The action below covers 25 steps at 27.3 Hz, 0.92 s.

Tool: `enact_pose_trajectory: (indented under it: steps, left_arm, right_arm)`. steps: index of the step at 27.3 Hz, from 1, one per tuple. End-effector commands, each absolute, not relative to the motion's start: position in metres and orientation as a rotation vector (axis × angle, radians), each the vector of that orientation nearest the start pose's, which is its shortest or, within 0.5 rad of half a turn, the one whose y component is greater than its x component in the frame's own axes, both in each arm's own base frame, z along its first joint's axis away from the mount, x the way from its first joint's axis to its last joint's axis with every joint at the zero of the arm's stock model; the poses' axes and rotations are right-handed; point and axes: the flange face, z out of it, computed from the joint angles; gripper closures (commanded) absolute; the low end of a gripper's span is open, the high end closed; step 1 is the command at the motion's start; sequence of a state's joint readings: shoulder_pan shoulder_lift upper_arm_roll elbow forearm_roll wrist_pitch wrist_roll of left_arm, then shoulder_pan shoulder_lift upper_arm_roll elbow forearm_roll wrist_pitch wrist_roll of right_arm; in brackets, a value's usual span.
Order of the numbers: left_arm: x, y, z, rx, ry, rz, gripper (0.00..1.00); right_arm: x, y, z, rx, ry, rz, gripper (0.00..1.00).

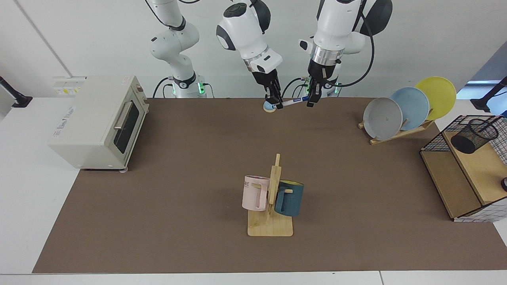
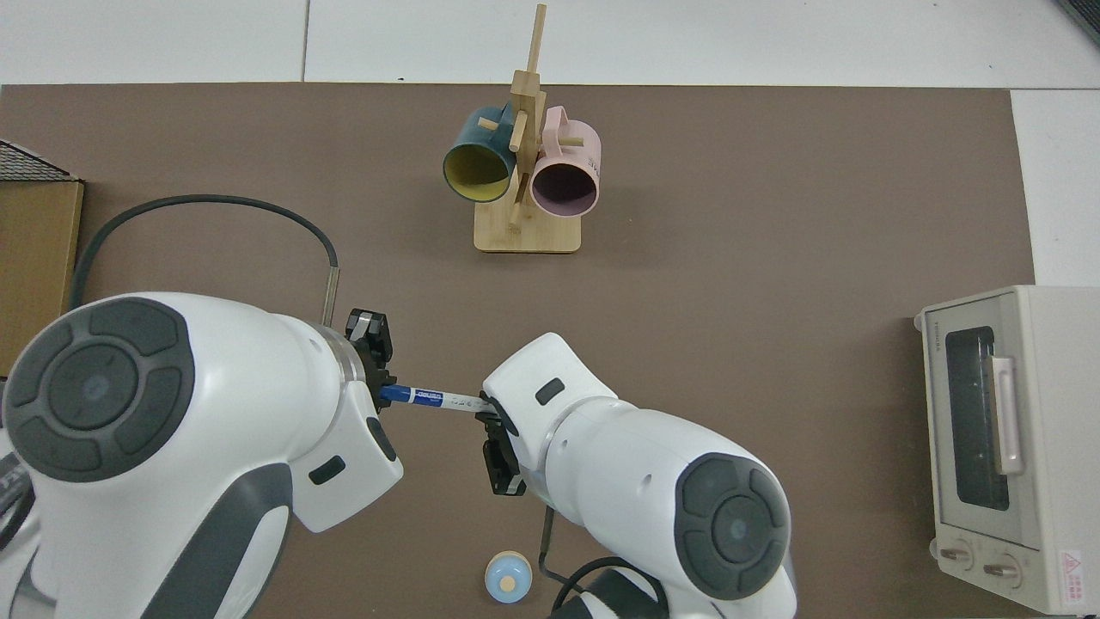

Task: Put markers into pen holder

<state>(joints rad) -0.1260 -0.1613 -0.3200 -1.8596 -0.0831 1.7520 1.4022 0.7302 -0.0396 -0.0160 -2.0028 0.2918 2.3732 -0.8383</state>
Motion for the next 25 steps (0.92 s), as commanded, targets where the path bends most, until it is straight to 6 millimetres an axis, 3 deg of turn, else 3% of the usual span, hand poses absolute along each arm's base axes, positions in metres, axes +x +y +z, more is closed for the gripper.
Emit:
enact_pose_trajectory:
  steps: [1, 3, 11, 12, 13, 14, 15, 25]
  left_arm:
    - [0.4607, -0.2416, 0.5888, -1.869, 2.506, -0.103, 0.87]
    - [0.4607, -0.2416, 0.5888, -1.869, 2.506, -0.103, 0.93]
    - [0.461, -0.2409, 0.5894, -1.871, 2.505, -0.103, 0.94]
    - [0.4612, -0.2402, 0.5893, -1.874, 2.504, -0.101, 0.94]
    - [0.4612, -0.2401, 0.5893, -1.874, 2.504, -0.102, 0.94]
    - [0.4614, -0.2401, 0.5877, -1.875, 2.506, -0.096, 0.94]
    - [0.4615, -0.2394, 0.5892, -1.876, 2.503, -0.099, 0.94]
    - [0.462, -0.2341, 0.5876, -1.894, 2.5, -0.074, 0.94]
  right_arm:
    - [0.4267, 0.385, 0.5194, -2.206, -1.832, -0.626, 1.0]
    - [0.4267, 0.385, 0.5194, -2.206, -1.832, -0.626, 1.0]
    - [0.4266, 0.385, 0.5194, -2.209, -1.827, -0.625, 1.0]
    - [0.4271, 0.3843, 0.5192, -2.219, -1.814, -0.621, 0.76]
    - [0.427, 0.3843, 0.519, -2.222, -1.809, -0.618, 0.13]
    - [0.427, 0.3843, 0.519, -2.225, -1.805, -0.617, 0.05]
    - [0.427, 0.3843, 0.519, -2.225, -1.805, -0.617, 0.0]
    - [0.4267, 0.3841, 0.5179, -2.227, -1.804, -0.611, 0.0]
